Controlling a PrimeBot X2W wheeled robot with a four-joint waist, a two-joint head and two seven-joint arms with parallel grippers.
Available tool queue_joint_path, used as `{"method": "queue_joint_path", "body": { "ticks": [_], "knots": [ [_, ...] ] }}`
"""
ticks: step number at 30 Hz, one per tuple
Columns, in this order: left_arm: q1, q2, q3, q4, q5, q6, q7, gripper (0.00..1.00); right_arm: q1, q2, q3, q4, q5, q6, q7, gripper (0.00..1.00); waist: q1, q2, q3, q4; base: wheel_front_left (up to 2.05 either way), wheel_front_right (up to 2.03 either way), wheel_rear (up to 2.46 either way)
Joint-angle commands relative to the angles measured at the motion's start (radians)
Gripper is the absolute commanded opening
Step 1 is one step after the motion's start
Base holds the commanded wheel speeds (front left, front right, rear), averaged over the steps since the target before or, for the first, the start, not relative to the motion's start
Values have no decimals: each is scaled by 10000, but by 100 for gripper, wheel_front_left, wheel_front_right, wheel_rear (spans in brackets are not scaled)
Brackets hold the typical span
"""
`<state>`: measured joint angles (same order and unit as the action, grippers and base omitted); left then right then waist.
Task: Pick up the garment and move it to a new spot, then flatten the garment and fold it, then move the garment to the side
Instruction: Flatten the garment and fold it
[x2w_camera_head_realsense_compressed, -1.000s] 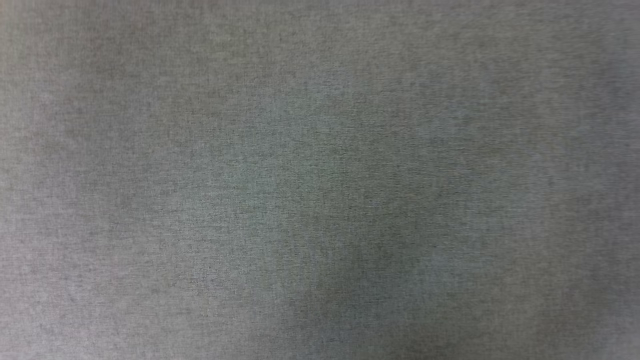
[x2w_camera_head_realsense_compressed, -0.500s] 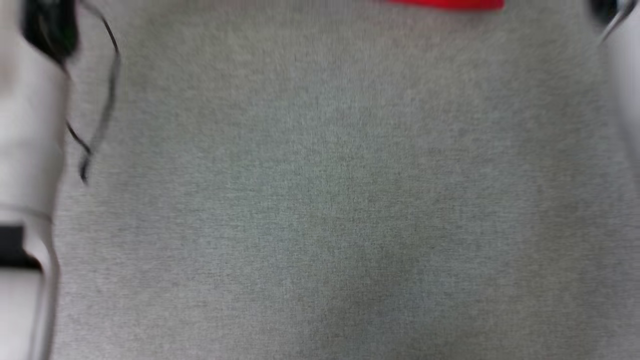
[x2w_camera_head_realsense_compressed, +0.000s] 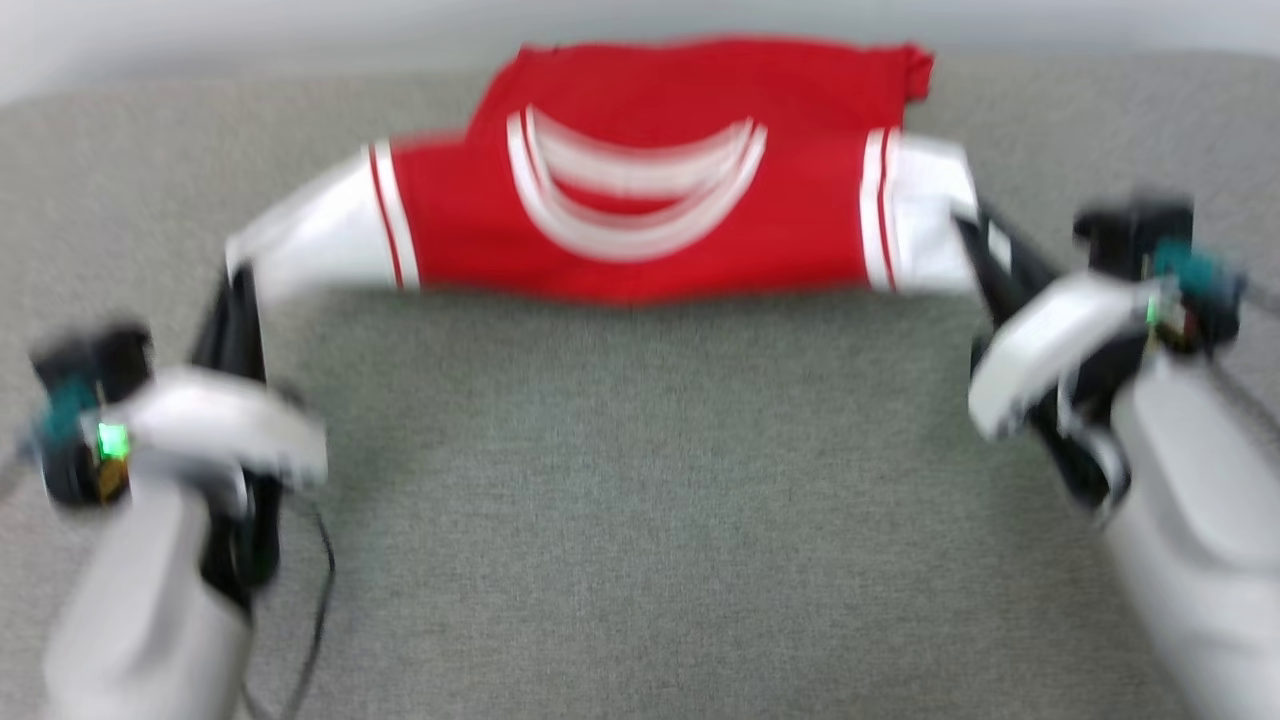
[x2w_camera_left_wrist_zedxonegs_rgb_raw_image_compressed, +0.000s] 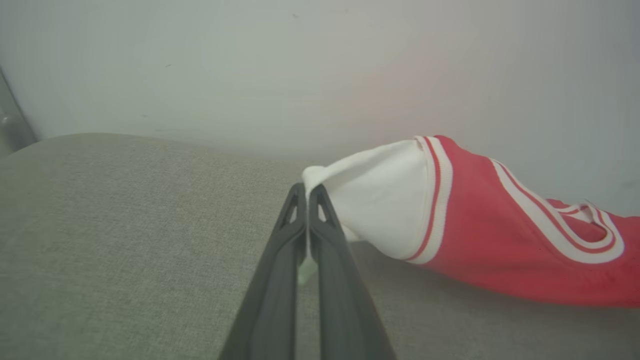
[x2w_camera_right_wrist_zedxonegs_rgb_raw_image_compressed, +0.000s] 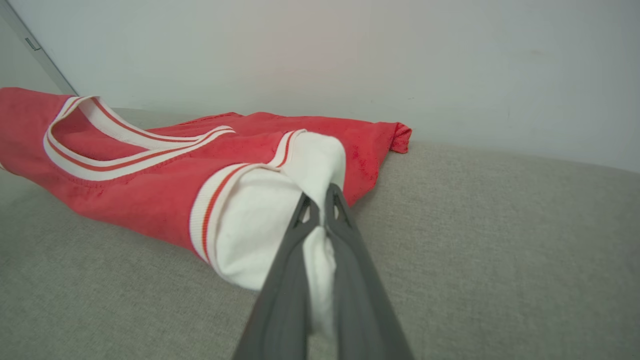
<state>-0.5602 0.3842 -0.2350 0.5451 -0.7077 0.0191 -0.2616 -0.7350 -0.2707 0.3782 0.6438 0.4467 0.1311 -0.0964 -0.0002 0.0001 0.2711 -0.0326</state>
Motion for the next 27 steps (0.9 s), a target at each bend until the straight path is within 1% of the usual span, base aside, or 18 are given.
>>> {"method": "queue_joint_path", "body": {
  "ticks": [1,3,7,11,12,16,19,20,21,23,27],
  "knots": [
    [923,38,80,-498,-84,264,-18,0,805,-65,-104,-360,135,-7,55,0,2,-1,-745,-52,0,0,0],
    [1963,29,63,-1199,-165,592,164,0,1682,-151,-314,-858,210,-7,120,0,2,-1,-1026,-25,0,0,0],
    [3836,9,-154,-2410,-145,1246,640,0,3588,-73,-753,-1812,375,-7,342,0,2,-1,-1615,130,0,0,0],
    [5173,37,-404,-3275,-119,1723,1077,0,5382,104,-1245,-2735,369,-5,619,0,2,-1,-1993,292,0,0,0],
    [5442,64,-434,-3411,-72,1853,1134,0,5728,56,-1380,-2922,227,-5,665,0,2,-1,-2070,313,0,0,0],
    [6326,123,-714,-3808,76,2175,1344,0,7107,210,-1853,-3542,-10,-5,955,0,2,-1,-2340,389,0,0,0],
    [6758,143,-920,-4029,241,2380,1415,0,7912,371,-2115,-3889,-418,-5,1318,0,2,-1,-2455,416,0,0,0],
    [6821,152,-957,-4097,305,2433,1387,0,8127,405,-2173,-3995,-562,-5,1462,15,2,-1,-2477,431,0,0,0],
    [6879,141,-991,-4172,334,2464,1349,0,8284,453,-2260,-4112,-670,-5,1592,41,2,-1,-2485,450,0,0,0],
    [6878,112,-1027,-4319,426,2471,1210,0,8499,564,-2383,-4381,-826,-5,1800,100,2,-1,-2469,496,0,0,0],
    [6650,129,-1058,-4583,624,2502,956,0,8327,729,-2664,-5025,-892,-5,1825,100,2,-1,-2395,543,0,0,0]
  ]
}}
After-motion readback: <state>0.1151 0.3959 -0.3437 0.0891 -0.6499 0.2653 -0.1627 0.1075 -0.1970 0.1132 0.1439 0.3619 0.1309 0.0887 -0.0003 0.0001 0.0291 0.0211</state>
